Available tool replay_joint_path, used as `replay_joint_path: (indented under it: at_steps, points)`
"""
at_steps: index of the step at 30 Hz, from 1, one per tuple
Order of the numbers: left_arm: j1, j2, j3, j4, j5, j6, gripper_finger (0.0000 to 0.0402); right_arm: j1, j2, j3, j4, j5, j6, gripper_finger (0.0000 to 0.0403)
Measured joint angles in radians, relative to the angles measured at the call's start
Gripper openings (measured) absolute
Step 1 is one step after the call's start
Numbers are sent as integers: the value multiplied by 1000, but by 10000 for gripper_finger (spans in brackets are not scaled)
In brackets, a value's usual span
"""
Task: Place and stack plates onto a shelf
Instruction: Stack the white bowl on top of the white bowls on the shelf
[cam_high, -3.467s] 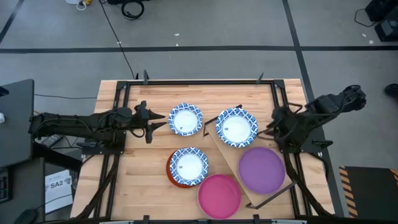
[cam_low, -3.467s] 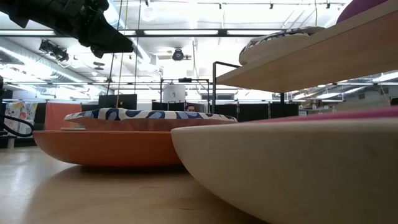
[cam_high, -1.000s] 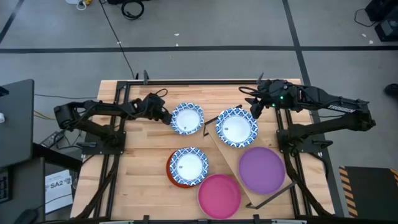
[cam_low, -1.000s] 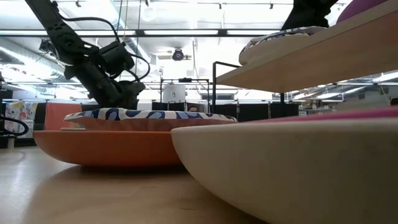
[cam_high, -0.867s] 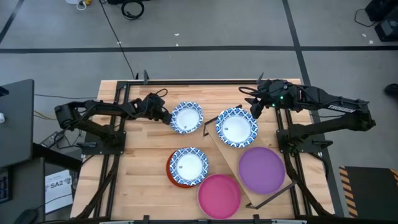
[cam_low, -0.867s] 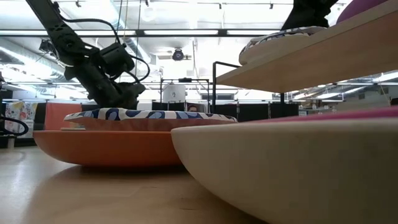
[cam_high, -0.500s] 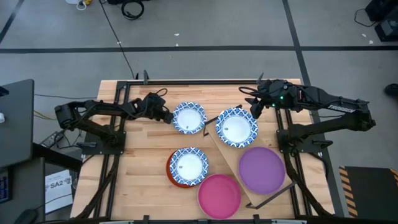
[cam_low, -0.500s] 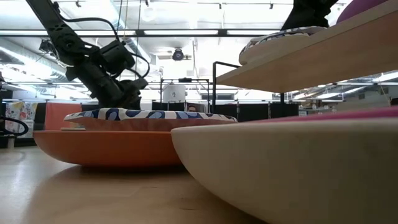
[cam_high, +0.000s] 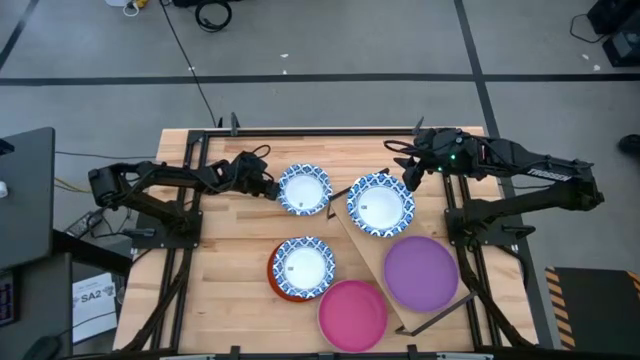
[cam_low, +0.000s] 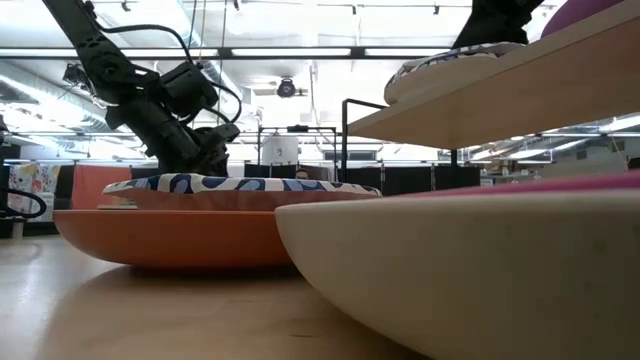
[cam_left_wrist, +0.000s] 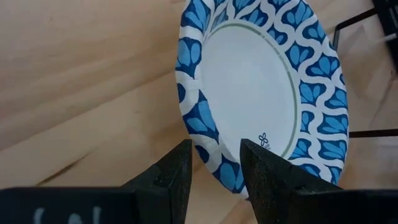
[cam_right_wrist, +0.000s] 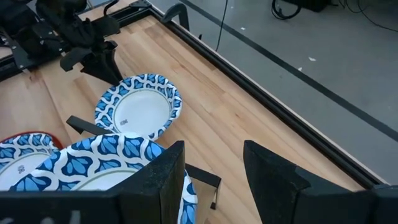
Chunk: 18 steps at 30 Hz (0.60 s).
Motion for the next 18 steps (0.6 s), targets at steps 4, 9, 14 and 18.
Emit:
replay_joint_path:
  at_steps: [4,9,14,18]
  points:
    - [-11,0,0,-1,-2,-14,142,0,0,0,1,0,0,170]
    - [-13,0,0,-3,4,-47,142,0,0,0,1,0,0,170]
    - [-13,0,0,-7,5,-66,142,0,0,0,1,0,0,170]
    - [-13,0,0,-9,5,-77,142,0,0,0,1,0,0,170]
